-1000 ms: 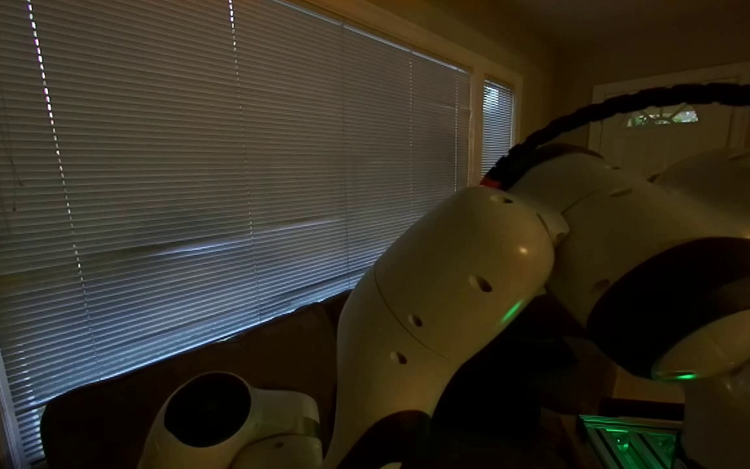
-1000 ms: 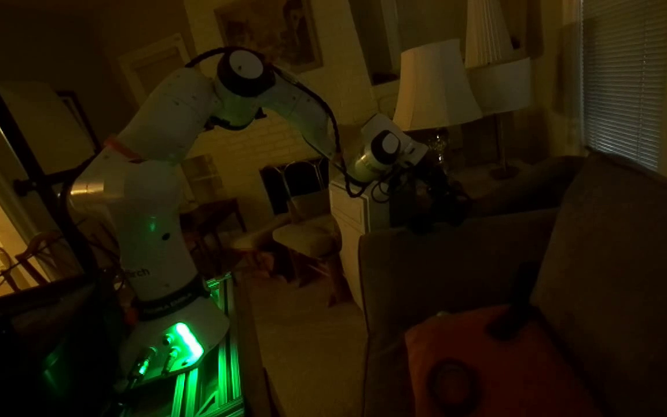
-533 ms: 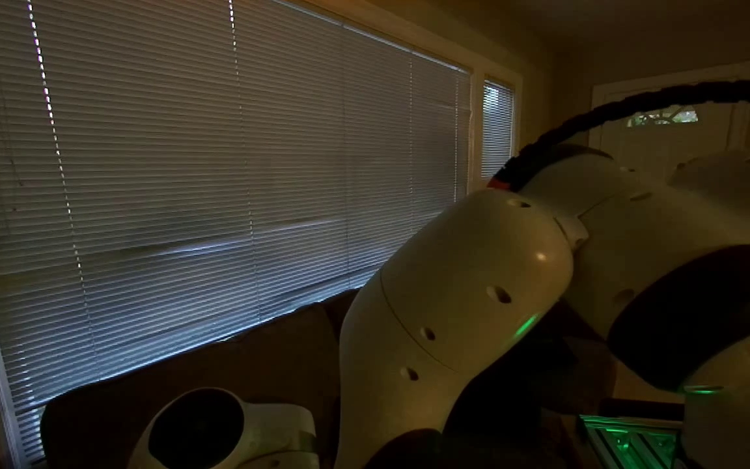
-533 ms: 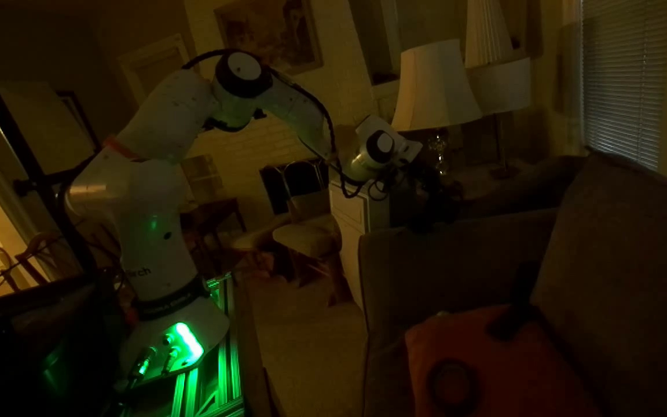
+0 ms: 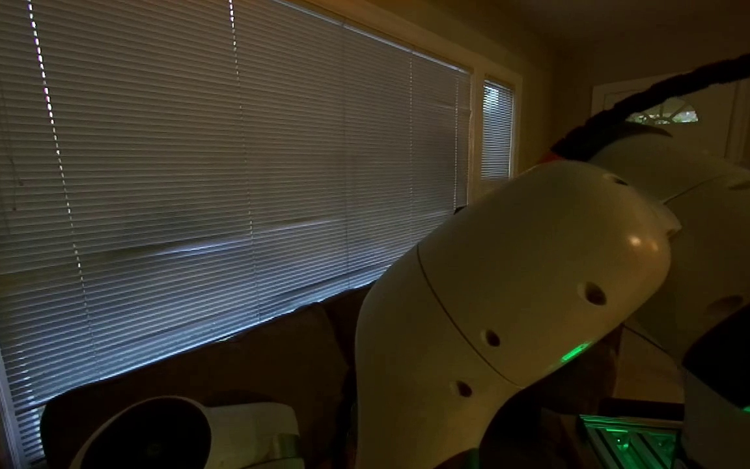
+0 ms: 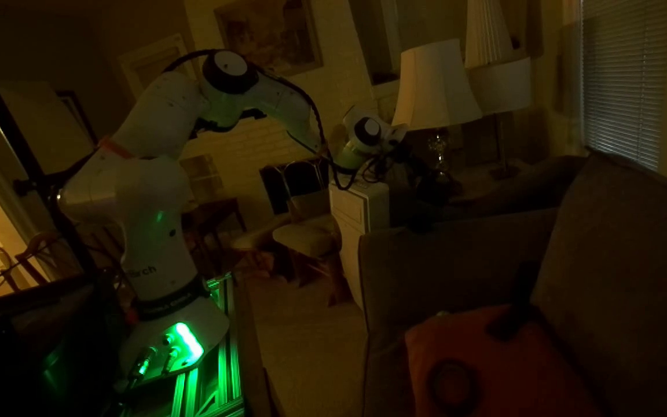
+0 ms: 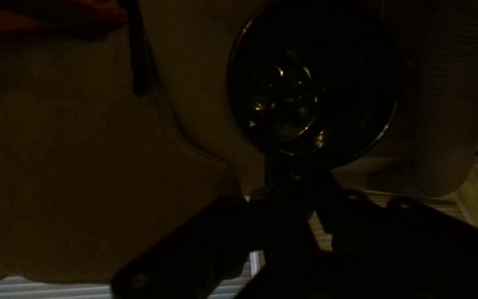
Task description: Pour the black mug's contents into the black bowl
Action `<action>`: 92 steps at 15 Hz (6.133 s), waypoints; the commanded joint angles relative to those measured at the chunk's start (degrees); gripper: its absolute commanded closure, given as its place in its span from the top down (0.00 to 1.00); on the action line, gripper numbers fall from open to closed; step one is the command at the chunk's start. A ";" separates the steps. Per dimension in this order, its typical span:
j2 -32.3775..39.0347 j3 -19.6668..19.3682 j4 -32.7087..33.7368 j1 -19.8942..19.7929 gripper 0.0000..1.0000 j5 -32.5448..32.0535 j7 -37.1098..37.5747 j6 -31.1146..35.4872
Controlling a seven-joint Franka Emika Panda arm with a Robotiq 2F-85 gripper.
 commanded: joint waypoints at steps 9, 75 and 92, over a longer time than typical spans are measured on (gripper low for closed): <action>1.68 -4.87 -0.62 6.38 0.05 -5.02 -5.99 -3.20; 32.42 -29.79 -3.96 29.88 0.20 10.20 -2.32 5.32; 32.36 -33.35 -5.35 32.22 0.05 -24.37 17.07 0.61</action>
